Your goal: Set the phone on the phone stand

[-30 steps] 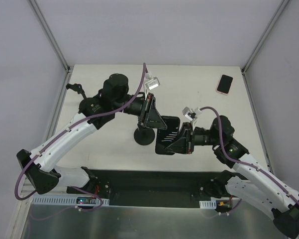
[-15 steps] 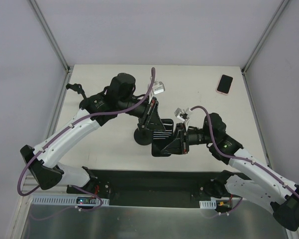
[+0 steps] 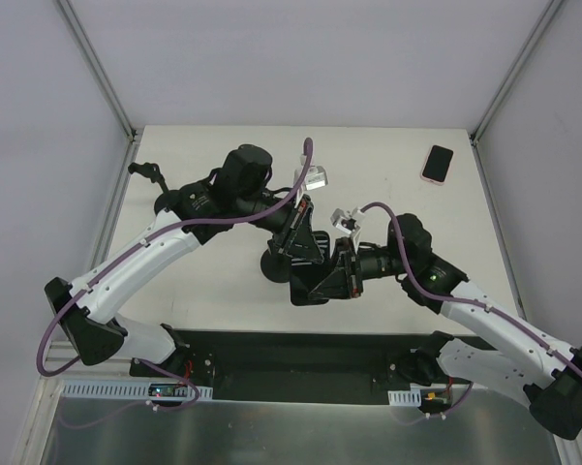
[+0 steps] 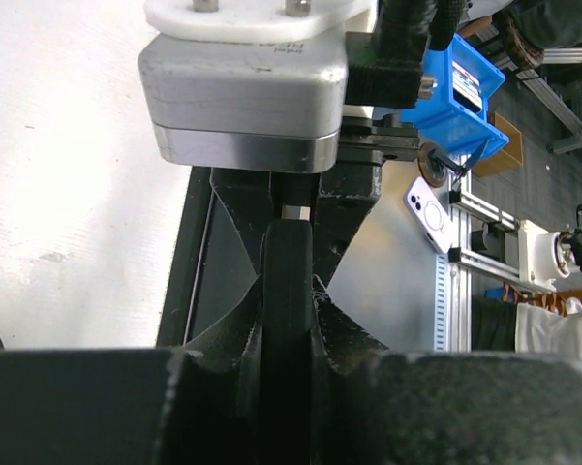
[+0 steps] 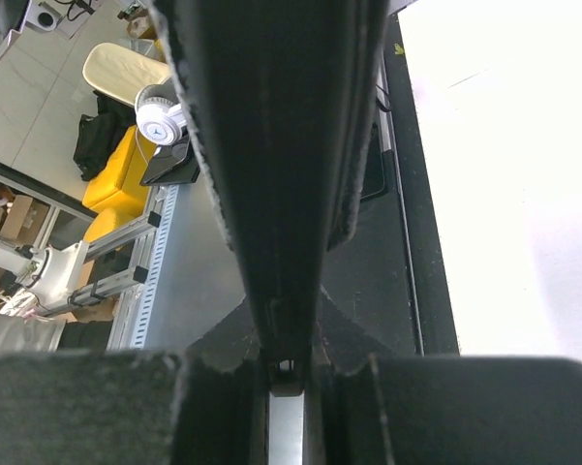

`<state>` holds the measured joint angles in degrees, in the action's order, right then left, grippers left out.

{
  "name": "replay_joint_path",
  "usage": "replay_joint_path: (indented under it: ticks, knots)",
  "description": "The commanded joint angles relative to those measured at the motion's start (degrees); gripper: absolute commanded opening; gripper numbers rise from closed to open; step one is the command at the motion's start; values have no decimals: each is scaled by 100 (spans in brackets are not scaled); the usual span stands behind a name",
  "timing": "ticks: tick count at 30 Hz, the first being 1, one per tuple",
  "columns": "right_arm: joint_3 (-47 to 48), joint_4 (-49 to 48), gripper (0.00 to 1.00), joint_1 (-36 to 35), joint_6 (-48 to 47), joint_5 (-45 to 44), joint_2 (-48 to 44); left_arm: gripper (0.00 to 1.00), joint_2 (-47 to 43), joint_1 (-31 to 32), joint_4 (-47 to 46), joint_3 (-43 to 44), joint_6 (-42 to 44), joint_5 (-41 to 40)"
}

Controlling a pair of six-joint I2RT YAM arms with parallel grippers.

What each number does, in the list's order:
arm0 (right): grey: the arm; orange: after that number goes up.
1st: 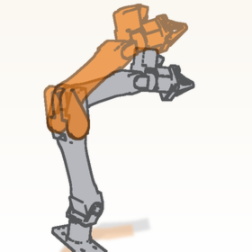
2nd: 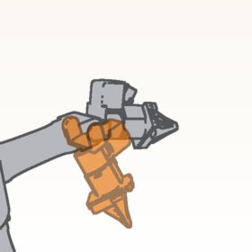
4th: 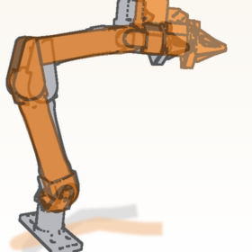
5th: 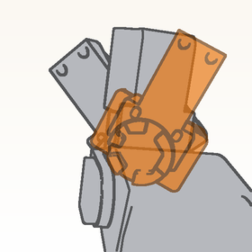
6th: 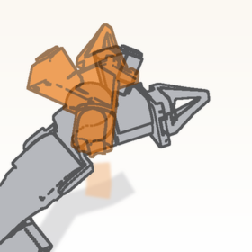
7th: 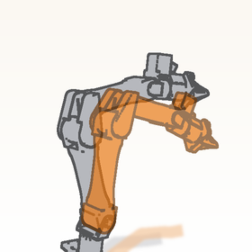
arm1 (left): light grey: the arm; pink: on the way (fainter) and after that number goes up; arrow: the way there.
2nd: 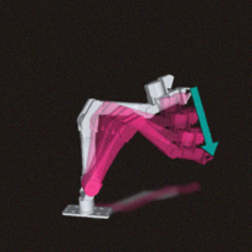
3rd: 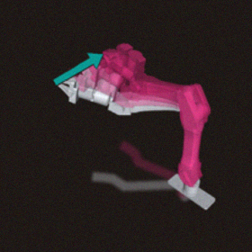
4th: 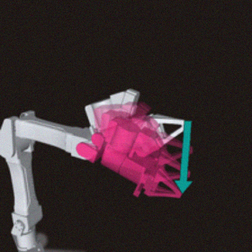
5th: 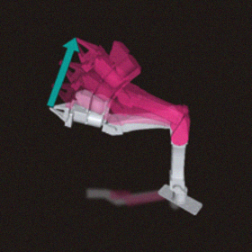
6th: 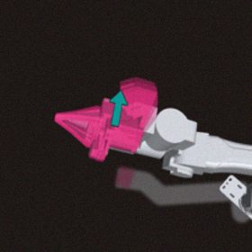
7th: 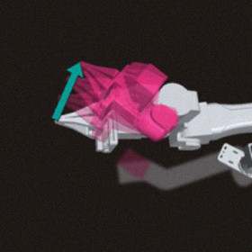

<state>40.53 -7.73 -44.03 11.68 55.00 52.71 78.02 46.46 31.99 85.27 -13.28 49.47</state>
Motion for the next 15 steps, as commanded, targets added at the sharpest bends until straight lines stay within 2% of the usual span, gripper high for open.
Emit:
replay_joint_path:
  ticks: [1, 2, 4, 5, 6, 7, 8, 9, 10, 11, 13, 15]
  knots:
    - [385, -124, 1, -18, -166, -86, -182, 1, -15, 100, -79, 104, 220, 230]
    - [359, -115, 9, -27, -175, -138, -208, 0, -67, 100, -61, 69, 290, 38]
    - [298, 120, 38, -18, -436, -627, -313, 0, -251, 100, 70, 77, 457, -418]
    - [289, 305, 65, -18, -587, -883, -349, 0, -348, 100, 227, 129, 623, -725]
    - [306, 716, 77, -18, -701, -1182, -366, 0, -444, 100, 281, 243, 651, -1799]
    - [402, 1016, 87, -9, -842, -1985, -375, 0, -698, 100, 317, 287, 651, -2392]
    - [446, 1410, 98, -18, -860, -2420, -375, 0, -857, 100, 317, 305, 599, -3155]
    - [464, 1553, 97, -18, -835, -2903, -419, 0, -1032, 100, 282, 271, 537, -4416]
    - [464, 1738, 96, -9, -686, -4126, -437, 0, -1382, 92, 238, 227, 502, -5046]
    - [421, 1957, 96, -18, -319, -4669, -454, 0, -1569, 92, 168, 139, 458, -5479]
    - [499, 2169, 96, 0, -438, -5234, -411, 0, -2181, 92, -191, -308, 432, -6078]
    - [736, 2424, 96, -35, -684, -5079, -219, 0, -2562, 92, -612, -851, 431, -5898]
